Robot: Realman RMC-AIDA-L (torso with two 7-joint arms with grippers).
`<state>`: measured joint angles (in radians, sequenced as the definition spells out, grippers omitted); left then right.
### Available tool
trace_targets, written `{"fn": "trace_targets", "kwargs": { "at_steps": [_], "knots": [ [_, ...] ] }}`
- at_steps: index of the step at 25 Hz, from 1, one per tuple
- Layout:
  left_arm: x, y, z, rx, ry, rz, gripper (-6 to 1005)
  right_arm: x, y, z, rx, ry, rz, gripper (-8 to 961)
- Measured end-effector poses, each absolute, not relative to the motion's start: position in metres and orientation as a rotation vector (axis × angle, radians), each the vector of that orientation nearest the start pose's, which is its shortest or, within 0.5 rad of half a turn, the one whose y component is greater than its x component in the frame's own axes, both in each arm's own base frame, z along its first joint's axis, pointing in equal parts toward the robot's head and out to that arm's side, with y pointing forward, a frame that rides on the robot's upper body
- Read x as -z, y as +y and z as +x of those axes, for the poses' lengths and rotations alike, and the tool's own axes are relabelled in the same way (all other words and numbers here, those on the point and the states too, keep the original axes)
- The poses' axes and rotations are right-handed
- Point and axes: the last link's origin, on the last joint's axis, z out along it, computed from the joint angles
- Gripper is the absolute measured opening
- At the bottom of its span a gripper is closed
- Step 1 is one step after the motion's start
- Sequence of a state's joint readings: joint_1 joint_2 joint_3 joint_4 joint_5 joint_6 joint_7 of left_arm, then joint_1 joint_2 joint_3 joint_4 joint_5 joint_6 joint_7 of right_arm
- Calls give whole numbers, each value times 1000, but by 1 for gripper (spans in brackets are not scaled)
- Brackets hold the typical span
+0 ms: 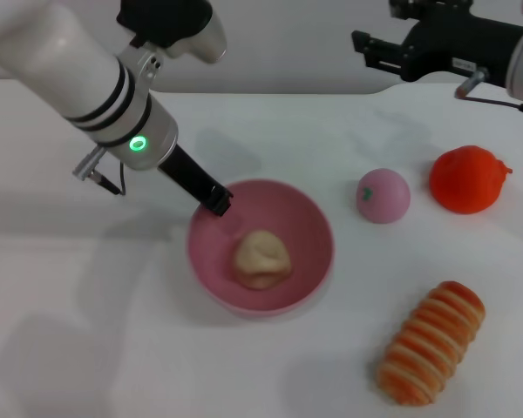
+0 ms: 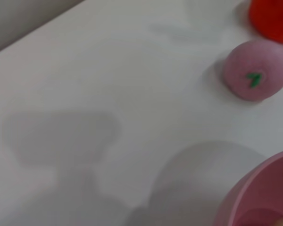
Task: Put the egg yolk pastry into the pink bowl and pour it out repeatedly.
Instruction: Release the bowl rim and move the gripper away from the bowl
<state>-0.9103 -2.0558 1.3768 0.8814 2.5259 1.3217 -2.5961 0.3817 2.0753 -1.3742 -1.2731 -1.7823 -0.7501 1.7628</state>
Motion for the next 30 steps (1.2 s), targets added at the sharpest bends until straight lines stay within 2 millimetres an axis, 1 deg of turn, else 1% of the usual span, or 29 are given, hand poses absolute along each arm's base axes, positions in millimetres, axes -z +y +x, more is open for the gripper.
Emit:
{"fn": "trace_targets", "kwargs": {
  "at_steps": [3,4,6,11,20,25,30],
  "knots": [
    [45,407,-162,-435,-1004,-2582,81,-35,401,174,-514,379,-2248,660],
    [45,407,-162,-435,-1004,-2582,81,-37,401,176,-520,390,-2240,660],
    [47,406,-171,-427,-1036,-2560,83,-39,402,178,-529,404,-2229,660],
    [50,405,-181,-424,-1059,-2525,86,-40,402,181,-539,423,-2221,660],
    [50,405,-186,-408,-1093,-2493,91,-40,402,180,-549,430,-2222,660],
    [49,407,-184,-397,-1097,-2488,94,-39,402,183,-546,442,-2220,660],
    [46,410,-174,-383,-1064,-2502,267,-37,403,186,-542,453,-2223,660]
  ]
}}
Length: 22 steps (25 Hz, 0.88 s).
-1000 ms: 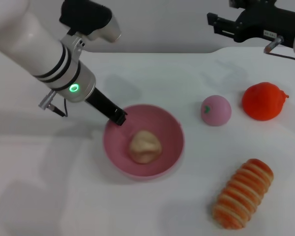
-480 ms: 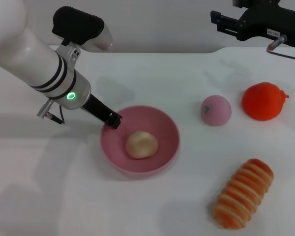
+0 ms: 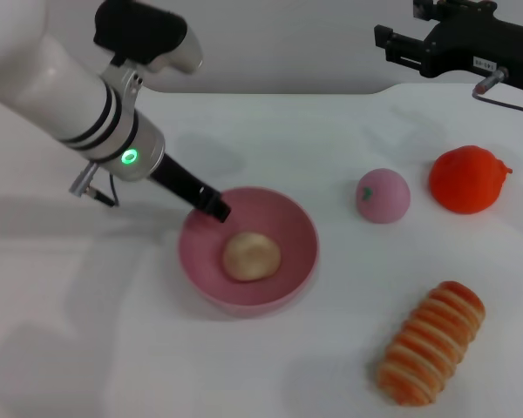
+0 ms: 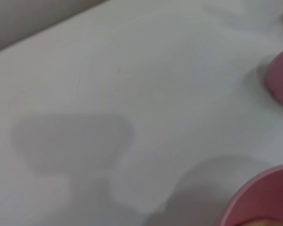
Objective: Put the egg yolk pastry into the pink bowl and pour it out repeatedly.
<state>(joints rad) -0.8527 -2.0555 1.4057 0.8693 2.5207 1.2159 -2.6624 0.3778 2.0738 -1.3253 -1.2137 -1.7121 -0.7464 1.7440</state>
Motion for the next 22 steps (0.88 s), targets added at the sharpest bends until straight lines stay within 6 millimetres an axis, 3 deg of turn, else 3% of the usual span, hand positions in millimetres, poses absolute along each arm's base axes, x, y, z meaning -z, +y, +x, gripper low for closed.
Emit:
{"fn": "trace_targets", "kwargs": {
  "at_steps": [6,9,12,13,16,17,22],
  "knots": [
    [32,419,-142,-278,-982,-2539,542,-38,403,189,-538,462,-2217,660],
    [26,423,-132,-238,-952,-2547,741,-39,402,191,-538,471,-2212,660],
    [15,428,-116,-172,-893,-2545,758,-38,402,194,-535,483,-2210,660],
    [-3,439,-97,-28,-813,-2524,764,-39,402,195,-535,486,-2206,660],
    [-19,449,-80,185,-748,-2492,769,-44,400,198,-575,511,-2180,660],
    [-26,454,-73,333,-711,-2469,769,-47,399,197,-599,512,-2169,660],
    [-51,473,-66,789,-607,-2272,767,-64,391,199,-749,481,-2099,660]
  ]
}}
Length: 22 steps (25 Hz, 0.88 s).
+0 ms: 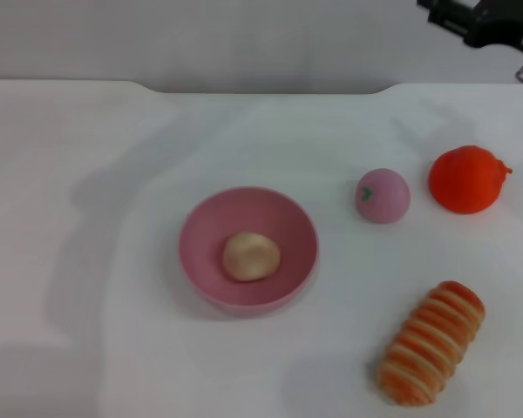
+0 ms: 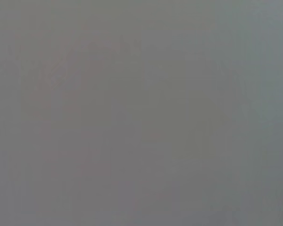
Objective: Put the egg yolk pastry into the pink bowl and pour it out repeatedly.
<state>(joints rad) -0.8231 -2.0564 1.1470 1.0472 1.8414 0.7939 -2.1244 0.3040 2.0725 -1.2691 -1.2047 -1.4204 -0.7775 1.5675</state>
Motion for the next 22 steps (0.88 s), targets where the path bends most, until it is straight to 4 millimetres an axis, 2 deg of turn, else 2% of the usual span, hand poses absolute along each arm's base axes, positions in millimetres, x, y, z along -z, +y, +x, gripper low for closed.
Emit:
{"fn": "trace_targets", "kwargs": {
  "at_steps": [1,2,4,6,7,10,11,12,13,14,15,17,18,19,20,22],
  "knots": [
    [-54,477,-68,872,-595,-2217,766,-67,389,199,-775,468,-2088,660],
    [-54,477,-68,872,-595,-2217,766,-72,387,199,-805,455,-2073,660],
    [-59,483,-78,1013,-569,-2088,765,-80,384,201,-864,431,-2039,660],
    [-59,484,-82,1045,-560,-2050,762,-92,382,204,-946,408,-1976,660],
    [-60,485,-100,1151,-528,-1923,760,-98,381,209,-979,401,-1937,660],
    [-61,477,-130,1249,-427,-1730,757,-122,375,228,-1109,362,-1745,660],
    [-61,477,-130,1249,-427,-1730,757,-126,373,234,-1134,340,-1691,660],
    [-66,464,-151,1246,-296,-1560,757,-133,369,241,-1154,316,-1623,660],
    [-66,458,-161,1199,-236,-1499,757,-138,365,247,-1164,277,-1560,660],
    [-66,458,-161,1199,-236,-1499,757,-142,362,253,-1160,244,-1509,660],
    [-67,453,-169,1136,-179,-1448,757,-146,358,258,-1152,212,-1460,660],
    [-67,453,-169,1136,-179,-1448,757,-152,351,270,-1070,129,-1341,660],
    [-65,448,-182,1024,-127,-1420,757,-155,349,276,-1008,99,-1281,660],
    [-64,441,-207,889,-132,-1382,757,-158,346,283,-958,87,-1213,660],
    [-64,432,-230,832,-185,-1353,757,-159,344,291,-900,78,-1152,660],
    [-65,429,-237,819,-198,-1346,757,-161,339,306,-823,89,-1043,660]
  ]
}}
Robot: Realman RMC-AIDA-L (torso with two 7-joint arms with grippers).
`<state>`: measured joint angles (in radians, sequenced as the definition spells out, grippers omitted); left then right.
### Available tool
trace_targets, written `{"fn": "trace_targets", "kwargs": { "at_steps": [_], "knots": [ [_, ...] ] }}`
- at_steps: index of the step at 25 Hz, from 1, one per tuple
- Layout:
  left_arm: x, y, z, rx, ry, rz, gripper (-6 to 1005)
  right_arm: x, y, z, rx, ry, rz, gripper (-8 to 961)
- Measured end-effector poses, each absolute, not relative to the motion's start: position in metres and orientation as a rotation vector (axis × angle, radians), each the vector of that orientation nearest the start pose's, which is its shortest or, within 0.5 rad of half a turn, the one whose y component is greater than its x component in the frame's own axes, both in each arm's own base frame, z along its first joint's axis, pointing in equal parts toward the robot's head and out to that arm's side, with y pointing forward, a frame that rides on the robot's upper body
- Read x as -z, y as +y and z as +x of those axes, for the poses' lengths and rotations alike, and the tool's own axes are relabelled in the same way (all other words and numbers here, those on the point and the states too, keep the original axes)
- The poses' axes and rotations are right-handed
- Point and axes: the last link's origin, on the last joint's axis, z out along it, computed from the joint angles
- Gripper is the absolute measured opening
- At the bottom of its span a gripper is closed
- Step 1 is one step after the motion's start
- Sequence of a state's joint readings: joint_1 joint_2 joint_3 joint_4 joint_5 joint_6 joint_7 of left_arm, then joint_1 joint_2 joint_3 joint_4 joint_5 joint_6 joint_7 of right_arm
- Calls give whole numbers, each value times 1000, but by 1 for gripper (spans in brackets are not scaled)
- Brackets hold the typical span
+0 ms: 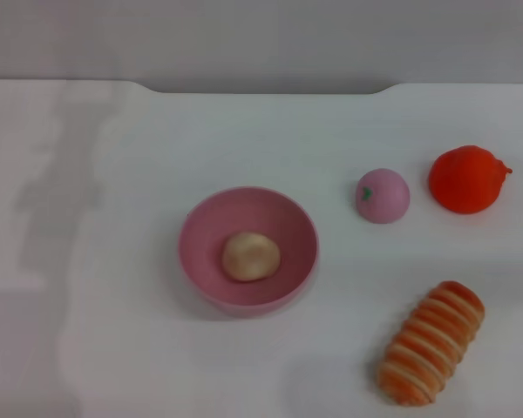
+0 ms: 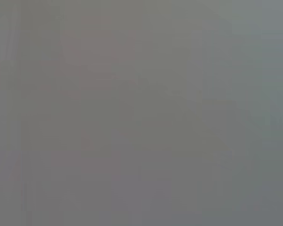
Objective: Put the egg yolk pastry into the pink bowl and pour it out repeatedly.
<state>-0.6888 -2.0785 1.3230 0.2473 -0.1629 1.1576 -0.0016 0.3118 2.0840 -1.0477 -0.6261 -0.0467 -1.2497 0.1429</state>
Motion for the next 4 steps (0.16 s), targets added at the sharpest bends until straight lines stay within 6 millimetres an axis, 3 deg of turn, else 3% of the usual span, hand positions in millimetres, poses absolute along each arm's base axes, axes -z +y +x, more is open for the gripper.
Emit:
{"fn": "trace_targets", "kwargs": {
  "at_steps": [1,4],
  "knots": [
    [-66,418,-258,781,-240,-1326,757,-160,336,313,-788,100,-1001,660],
    [-65,396,-290,729,-303,-1310,757,-157,329,327,-753,130,-944,660]
  ]
}}
